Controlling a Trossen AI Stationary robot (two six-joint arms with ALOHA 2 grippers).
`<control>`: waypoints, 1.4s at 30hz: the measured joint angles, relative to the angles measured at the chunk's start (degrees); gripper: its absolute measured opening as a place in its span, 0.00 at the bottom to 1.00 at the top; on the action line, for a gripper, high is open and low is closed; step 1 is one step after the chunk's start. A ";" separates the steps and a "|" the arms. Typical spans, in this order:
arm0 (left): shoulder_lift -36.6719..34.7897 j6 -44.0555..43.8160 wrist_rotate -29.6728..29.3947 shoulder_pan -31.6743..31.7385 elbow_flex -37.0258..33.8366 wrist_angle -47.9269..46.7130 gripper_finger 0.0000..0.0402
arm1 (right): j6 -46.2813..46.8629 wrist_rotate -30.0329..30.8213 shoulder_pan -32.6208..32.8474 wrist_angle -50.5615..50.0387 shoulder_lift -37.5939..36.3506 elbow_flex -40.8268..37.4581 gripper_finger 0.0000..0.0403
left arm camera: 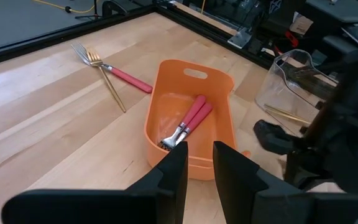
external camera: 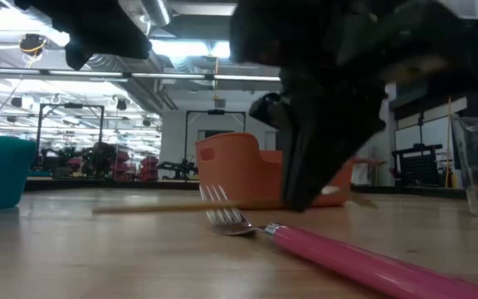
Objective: Sort silverware by color (type)
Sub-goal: Put the gold fork into the transparent bin
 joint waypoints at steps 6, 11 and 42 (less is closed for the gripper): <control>0.00 0.00 0.00 0.02 -0.01 -0.13 0.17 | 0.01 0.00 0.00 -7.86 -0.02 6.56 0.00; 0.00 1.22 0.01 0.02 -0.01 -0.12 0.17 | 0.02 -0.02 0.07 -14.47 -0.22 12.85 0.00; 0.00 1.49 0.02 0.00 0.00 -0.91 0.17 | 17.54 12.24 10.78 -47.45 -6.69 28.58 0.00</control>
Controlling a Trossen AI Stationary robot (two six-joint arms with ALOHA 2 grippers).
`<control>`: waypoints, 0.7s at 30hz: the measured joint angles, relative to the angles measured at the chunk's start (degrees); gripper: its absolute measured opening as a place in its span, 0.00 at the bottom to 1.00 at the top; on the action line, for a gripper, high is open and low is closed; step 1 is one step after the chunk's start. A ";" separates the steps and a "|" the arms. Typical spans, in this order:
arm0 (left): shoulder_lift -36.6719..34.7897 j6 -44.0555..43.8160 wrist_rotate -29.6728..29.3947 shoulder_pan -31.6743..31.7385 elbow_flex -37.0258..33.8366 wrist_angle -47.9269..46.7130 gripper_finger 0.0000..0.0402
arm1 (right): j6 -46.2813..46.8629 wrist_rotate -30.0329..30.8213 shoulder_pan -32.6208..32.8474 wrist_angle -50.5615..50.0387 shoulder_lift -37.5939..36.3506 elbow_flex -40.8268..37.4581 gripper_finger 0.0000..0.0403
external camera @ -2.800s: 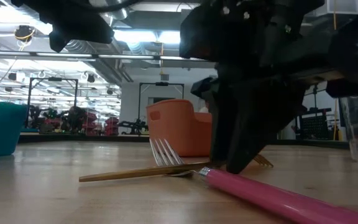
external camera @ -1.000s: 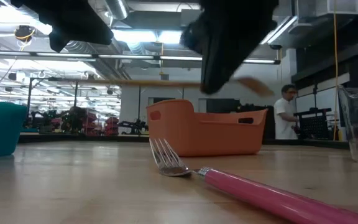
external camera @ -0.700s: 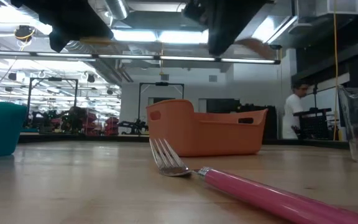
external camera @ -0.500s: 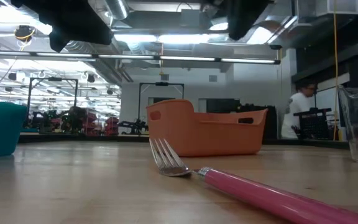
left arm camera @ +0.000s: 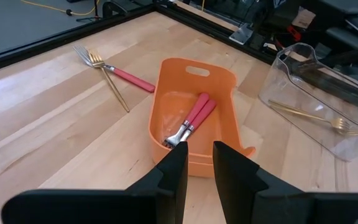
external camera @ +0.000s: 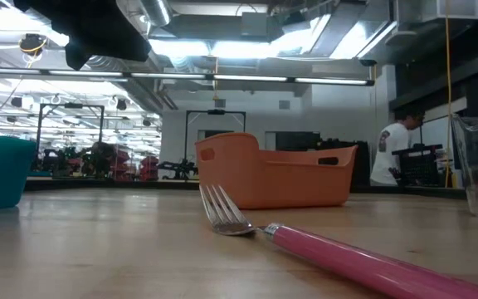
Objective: Sort silverware by color (type)
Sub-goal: Put the gold fork into the transparent bin
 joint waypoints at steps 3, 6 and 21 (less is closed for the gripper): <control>0.00 0.00 0.00 0.02 -0.01 -0.04 0.17 | 5.57 3.49 2.23 -3.86 -0.87 0.00 0.00; 0.00 0.00 0.00 0.02 0.00 -0.07 0.17 | 12.13 5.97 4.45 -7.87 -1.34 0.00 0.00; 0.00 0.00 0.00 0.02 0.00 -1.53 0.17 | 50.51 15.60 16.90 -10.75 -8.51 -12.80 0.00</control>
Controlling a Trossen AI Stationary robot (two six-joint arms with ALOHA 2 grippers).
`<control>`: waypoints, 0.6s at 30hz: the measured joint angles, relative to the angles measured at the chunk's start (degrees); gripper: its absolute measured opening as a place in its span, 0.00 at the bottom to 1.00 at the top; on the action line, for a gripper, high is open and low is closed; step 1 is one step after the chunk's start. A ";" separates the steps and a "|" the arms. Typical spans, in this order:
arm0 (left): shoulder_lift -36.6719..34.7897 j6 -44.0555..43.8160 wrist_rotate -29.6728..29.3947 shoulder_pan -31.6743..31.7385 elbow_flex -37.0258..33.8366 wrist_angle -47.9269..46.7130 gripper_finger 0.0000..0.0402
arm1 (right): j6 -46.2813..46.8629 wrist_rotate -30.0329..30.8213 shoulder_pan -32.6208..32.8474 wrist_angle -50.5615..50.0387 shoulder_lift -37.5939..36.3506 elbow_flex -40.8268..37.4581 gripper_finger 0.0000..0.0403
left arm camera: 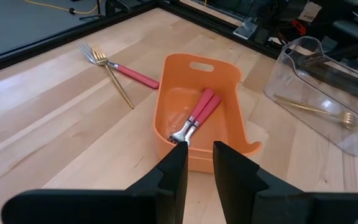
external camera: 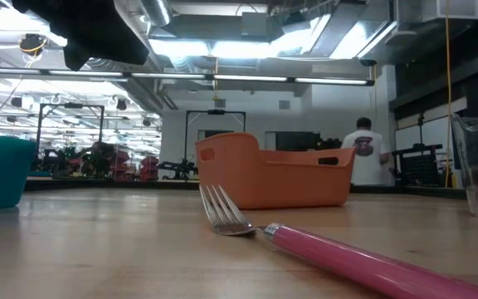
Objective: Sort silverware by color (type)
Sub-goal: Put the gold fork into the transparent bin
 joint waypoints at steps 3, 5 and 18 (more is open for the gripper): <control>0.00 0.00 0.00 0.00 -0.01 -0.01 0.17 | 9.53 0.01 1.99 0.00 -1.28 -4.03 0.00; 0.00 0.00 0.00 0.00 -0.02 -0.01 0.17 | 15.85 -0.38 3.38 -0.04 -1.88 -6.21 0.00; 0.00 0.00 0.00 0.00 -0.02 -0.02 0.17 | 48.09 -0.30 13.26 1.63 -2.31 -13.92 0.00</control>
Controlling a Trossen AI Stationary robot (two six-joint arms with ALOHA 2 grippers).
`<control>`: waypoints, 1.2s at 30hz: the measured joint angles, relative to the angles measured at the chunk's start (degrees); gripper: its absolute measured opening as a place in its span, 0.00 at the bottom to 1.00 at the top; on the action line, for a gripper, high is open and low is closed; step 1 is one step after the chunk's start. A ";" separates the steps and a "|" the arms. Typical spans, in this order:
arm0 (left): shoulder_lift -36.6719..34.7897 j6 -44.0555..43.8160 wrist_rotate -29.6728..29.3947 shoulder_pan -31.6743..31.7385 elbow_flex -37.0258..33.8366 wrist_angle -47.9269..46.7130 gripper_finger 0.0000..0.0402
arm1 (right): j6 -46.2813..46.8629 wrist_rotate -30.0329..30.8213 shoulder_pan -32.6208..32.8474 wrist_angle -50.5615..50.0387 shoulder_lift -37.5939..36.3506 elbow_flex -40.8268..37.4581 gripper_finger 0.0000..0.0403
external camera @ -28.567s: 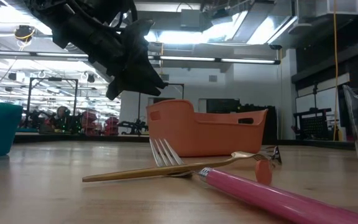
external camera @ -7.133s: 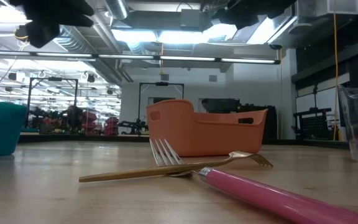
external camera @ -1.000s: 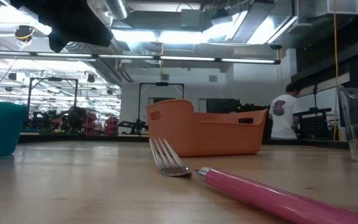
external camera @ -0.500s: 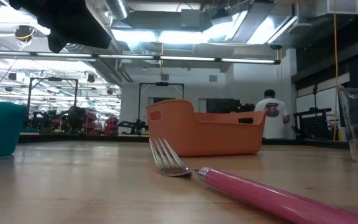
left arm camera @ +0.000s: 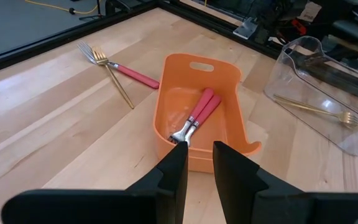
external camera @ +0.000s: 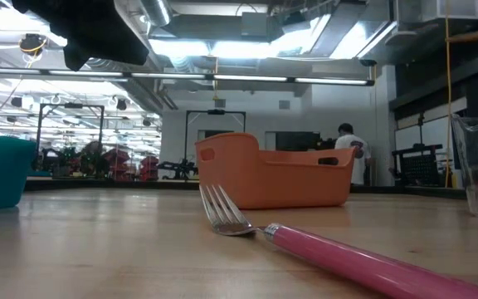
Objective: Sort silverware by color (type)
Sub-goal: Put the gold fork into the transparent bin
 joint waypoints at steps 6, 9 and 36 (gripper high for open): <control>0.00 0.00 -0.02 0.00 0.00 0.00 0.17 | 0.92 0.10 0.29 11.94 0.00 -7.19 0.00; 0.00 0.00 -0.02 -0.01 0.01 0.00 0.17 | 1.26 0.90 -0.13 16.86 0.00 -10.92 0.00; 0.00 0.00 -0.02 0.00 0.00 -0.22 0.17 | 1.34 2.13 1.90 22.27 0.02 -14.20 0.00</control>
